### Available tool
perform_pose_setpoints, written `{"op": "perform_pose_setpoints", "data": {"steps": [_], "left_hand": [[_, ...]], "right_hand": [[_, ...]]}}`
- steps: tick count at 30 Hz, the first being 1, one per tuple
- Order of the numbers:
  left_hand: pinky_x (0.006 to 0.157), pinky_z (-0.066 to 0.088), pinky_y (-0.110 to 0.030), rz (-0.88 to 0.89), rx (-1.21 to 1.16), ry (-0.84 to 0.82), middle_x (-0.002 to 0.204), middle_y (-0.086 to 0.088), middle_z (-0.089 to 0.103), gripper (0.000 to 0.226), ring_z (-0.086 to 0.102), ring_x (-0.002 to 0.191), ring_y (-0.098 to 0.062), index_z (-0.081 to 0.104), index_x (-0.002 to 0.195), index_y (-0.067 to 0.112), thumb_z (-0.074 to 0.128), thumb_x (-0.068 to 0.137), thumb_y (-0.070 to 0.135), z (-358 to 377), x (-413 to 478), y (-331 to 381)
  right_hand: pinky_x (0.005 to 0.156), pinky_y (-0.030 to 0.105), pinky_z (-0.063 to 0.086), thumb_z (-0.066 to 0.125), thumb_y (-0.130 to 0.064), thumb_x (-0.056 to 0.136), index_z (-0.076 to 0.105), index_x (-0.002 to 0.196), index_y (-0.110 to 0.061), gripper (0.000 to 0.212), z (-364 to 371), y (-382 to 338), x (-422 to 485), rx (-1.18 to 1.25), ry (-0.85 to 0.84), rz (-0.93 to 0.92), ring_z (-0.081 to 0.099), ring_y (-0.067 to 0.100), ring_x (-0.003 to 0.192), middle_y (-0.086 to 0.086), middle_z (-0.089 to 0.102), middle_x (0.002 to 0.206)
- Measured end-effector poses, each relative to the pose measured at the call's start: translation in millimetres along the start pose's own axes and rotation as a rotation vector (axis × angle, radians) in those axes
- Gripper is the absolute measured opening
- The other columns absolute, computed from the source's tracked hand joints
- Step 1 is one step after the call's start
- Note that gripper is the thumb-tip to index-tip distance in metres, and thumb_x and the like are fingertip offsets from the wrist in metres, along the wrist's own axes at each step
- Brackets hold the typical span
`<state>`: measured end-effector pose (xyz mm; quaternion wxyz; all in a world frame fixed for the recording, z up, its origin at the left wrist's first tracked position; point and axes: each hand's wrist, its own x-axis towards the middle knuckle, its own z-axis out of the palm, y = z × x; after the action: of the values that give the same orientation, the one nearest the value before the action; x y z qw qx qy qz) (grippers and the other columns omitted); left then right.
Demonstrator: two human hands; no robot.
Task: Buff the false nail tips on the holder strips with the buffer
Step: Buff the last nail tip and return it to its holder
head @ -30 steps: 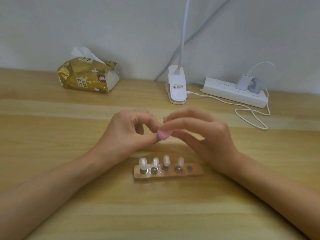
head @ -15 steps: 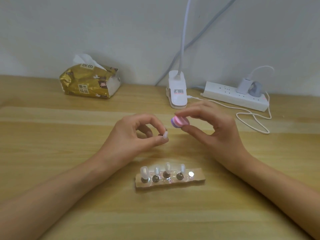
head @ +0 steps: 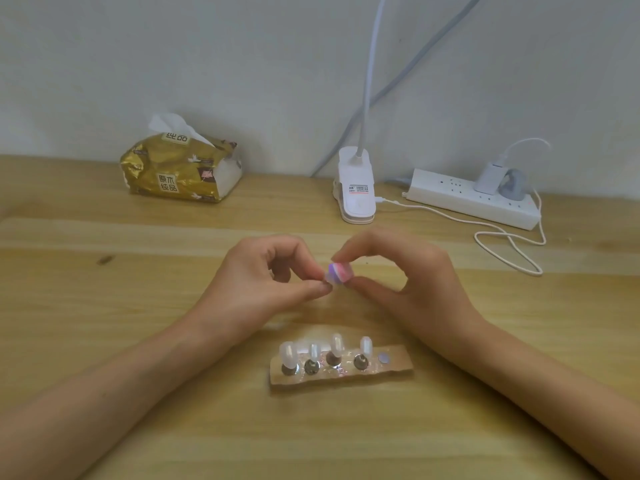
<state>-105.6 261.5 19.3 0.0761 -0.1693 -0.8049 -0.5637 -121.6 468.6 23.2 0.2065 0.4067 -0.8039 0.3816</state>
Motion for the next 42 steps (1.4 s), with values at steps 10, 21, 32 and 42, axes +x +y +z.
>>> {"op": "perform_pose_setpoints", "data": {"steps": [10, 21, 32, 42], "left_hand": [[0.044, 0.026, -0.013, -0.045, 0.024, -0.001, 0.051, 0.019, 0.058, 0.019, 0.03, 0.043, -0.003, 0.07, 0.061, 0.028, 0.087, 0.066, 0.022, 0.8, -0.4, -0.3], [0.048, 0.033, -0.017, -0.096, 0.031, 0.01, 0.058, 0.013, 0.066, 0.02, 0.041, 0.048, -0.008, 0.071, 0.063, 0.024, 0.086, 0.071, 0.015, 0.9, 0.6, -2.9], [0.045, 0.026, -0.017, -0.081, 0.02, -0.016, 0.054, 0.017, 0.06, 0.022, 0.03, 0.045, -0.005, 0.068, 0.061, 0.025, 0.089, 0.067, 0.023, 0.0, -1.2, 1.4], [0.042, 0.023, -0.009, -0.021, -0.014, -0.03, 0.043, 0.021, 0.048, 0.024, 0.03, 0.04, -0.002, 0.065, 0.062, 0.021, 0.088, 0.069, 0.021, 0.6, -1.2, 3.2]], "right_hand": [[0.084, 0.031, 0.052, 0.077, -0.004, 0.088, 0.073, 0.098, -0.01, 0.013, -5.3, 7.4, -2.2, -0.067, 0.051, -0.046, 0.066, 0.015, 0.093, 0.003, 0.068, 0.095], [0.082, 0.032, 0.052, 0.076, 0.003, 0.085, 0.076, 0.101, -0.006, 0.019, -3.8, 6.4, -3.0, -0.216, 0.018, -0.107, 0.064, 0.017, 0.09, 0.007, 0.063, 0.098], [0.085, 0.026, 0.05, 0.076, 0.001, 0.086, 0.076, 0.104, -0.009, 0.021, -3.2, 3.7, -5.0, -0.161, 0.011, -0.118, 0.062, 0.015, 0.093, 0.007, 0.062, 0.098], [0.088, 0.031, 0.051, 0.072, 0.001, 0.089, 0.073, 0.102, -0.008, 0.016, -3.7, 3.7, -2.0, -0.078, -0.038, -0.058, 0.063, 0.014, 0.098, 0.006, 0.065, 0.1]]}}
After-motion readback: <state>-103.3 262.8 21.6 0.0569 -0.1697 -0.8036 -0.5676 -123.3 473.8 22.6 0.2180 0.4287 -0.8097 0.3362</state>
